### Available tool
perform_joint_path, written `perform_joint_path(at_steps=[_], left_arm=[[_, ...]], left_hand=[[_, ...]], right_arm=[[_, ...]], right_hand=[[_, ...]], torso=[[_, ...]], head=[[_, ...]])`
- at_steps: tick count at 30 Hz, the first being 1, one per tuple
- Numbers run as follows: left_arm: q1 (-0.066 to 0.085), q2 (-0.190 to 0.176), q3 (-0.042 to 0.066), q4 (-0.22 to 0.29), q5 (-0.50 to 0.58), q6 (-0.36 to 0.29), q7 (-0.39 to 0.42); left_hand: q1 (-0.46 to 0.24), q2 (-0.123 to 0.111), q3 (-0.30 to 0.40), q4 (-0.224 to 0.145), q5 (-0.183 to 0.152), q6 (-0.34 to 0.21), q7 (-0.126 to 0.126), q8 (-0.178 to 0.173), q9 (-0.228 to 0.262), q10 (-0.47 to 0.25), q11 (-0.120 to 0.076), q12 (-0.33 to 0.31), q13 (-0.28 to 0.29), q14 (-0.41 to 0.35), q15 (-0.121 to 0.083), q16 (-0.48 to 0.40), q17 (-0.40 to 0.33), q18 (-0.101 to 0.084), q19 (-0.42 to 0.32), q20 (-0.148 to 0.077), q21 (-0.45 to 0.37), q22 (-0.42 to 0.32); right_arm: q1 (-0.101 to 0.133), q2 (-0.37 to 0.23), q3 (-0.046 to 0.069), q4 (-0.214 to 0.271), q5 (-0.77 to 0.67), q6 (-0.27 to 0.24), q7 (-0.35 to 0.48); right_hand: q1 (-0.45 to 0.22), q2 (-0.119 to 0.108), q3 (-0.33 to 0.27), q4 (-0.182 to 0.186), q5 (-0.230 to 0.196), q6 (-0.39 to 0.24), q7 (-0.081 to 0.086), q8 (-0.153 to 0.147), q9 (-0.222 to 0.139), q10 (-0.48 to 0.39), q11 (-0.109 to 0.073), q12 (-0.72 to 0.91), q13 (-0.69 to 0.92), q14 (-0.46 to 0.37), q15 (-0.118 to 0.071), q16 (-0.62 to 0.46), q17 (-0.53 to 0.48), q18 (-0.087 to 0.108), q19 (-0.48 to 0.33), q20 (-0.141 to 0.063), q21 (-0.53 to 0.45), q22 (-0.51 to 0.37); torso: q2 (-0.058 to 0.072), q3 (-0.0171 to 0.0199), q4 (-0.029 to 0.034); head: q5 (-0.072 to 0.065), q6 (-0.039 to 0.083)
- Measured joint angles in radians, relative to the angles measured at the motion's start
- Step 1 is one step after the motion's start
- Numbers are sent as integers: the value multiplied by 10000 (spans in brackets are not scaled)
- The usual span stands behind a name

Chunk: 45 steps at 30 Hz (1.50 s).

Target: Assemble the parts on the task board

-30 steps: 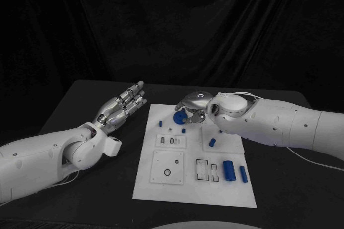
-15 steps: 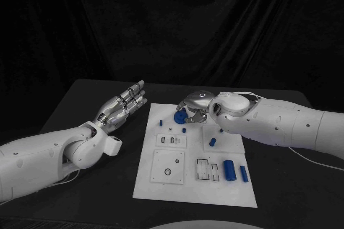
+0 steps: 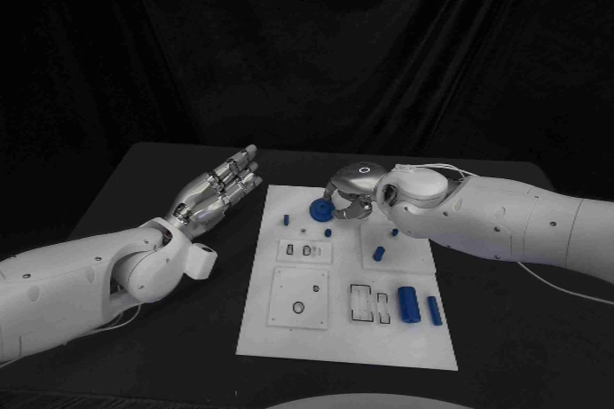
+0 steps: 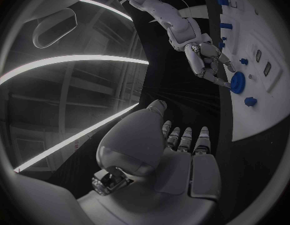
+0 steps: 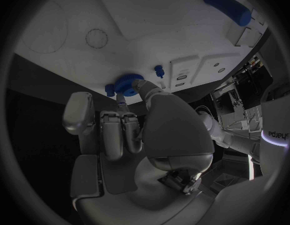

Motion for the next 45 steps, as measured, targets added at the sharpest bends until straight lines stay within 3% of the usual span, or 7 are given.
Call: perform_joint_path(at_steps=[9,19,27,33,38,40,45], left_arm=[[-4,-36,0,5,0,11,0],[-16,-45,0,3,0,29,0],[-23,-133,-1,25,-1,33,1],[-27,-145,-2,29,-1,32,1],[-31,-113,-2,25,-2,32,1],[-31,-90,-2,25,-2,32,1],[-33,-62,-2,23,-2,32,1]], left_hand=[[0,0,-1,0,0,0,0,-1,0,-32,40,0,2,0,0,0,2,-1,0,0,0,1],[0,0,27,28,0,0,0,-2,0,-32,39,0,4,0,0,0,-6,0,0,-1,0,1],[0,0,27,28,0,0,0,-2,0,-32,39,0,6,0,0,0,-6,-1,0,-1,0,1],[0,0,54,1,0,0,0,-3,-1,-32,38,0,2,0,0,0,-5,-1,-1,-1,0,2],[0,0,54,1,0,0,0,36,0,-2,67,0,-1,0,0,0,-4,-1,-1,-1,0,2],[0,0,54,1,0,0,0,38,0,-2,67,0,-2,0,0,0,-3,-1,-1,-1,0,2],[0,0,54,1,0,0,0,39,0,-2,67,0,-2,0,0,0,-2,-1,0,-1,0,2]], right_arm=[[-72,-289,-14,47,0,-53,-4],[-111,-579,-12,162,0,-167,-47],[-63,-1334,-16,829,-1,-440,-110],[475,-2516,-13,1907,-1,-654,-310],[742,-3479,-11,2635,-1,-699,-524],[770,-3759,-44,2754,-1,-692,-620],[753,-4216,-97,2772,-1,-590,-804]], right_hand=[[-120,-14,-96,96,-941,382,-27,10,75,-11,68,0,0,0,0,0,0,0,36,36,-85,8],[-171,38,-152,151,-1395,423,-1,-32,146,-10,68,0,0,0,0,0,0,0,36,35,-271,7],[-171,38,-295,236,-1905,565,-74,-108,227,-10,68,0,-1,0,0,0,0,1,16,16,-505,6],[-221,89,-710,568,-3223,-143,-589,-303,-56,-16,-407,-238,0,13,-370,-6,0,1,-19,-314,-963,5],[-123,187,-1026,691,-3293,-312,-738,-303,-294,-25,-526,-1290,1,-2,-469,-1065,-1,1,180,-497,-810,4],[-82,229,-1154,777,-3411,-438,-718,-303,-391,-70,-562,-2169,2,-16,-484,-2578,-111,1,315,-513,-688,4],[-36,274,-1367,881,-3486,-615,-718,-303,-576,-495,-595,-4487,-412,-17,-483,-5703,-2604,0,324,-502,-1124,3]], torso=[[-1,0,6],[-2,0,8],[-9,2,5],[-7,6,5],[-10,7,1],[-16,6,-5],[-43,-5,-27]], head=[[24,5],[19,47],[35,118],[-62,145],[-128,179],[-170,179],[-210,113]])
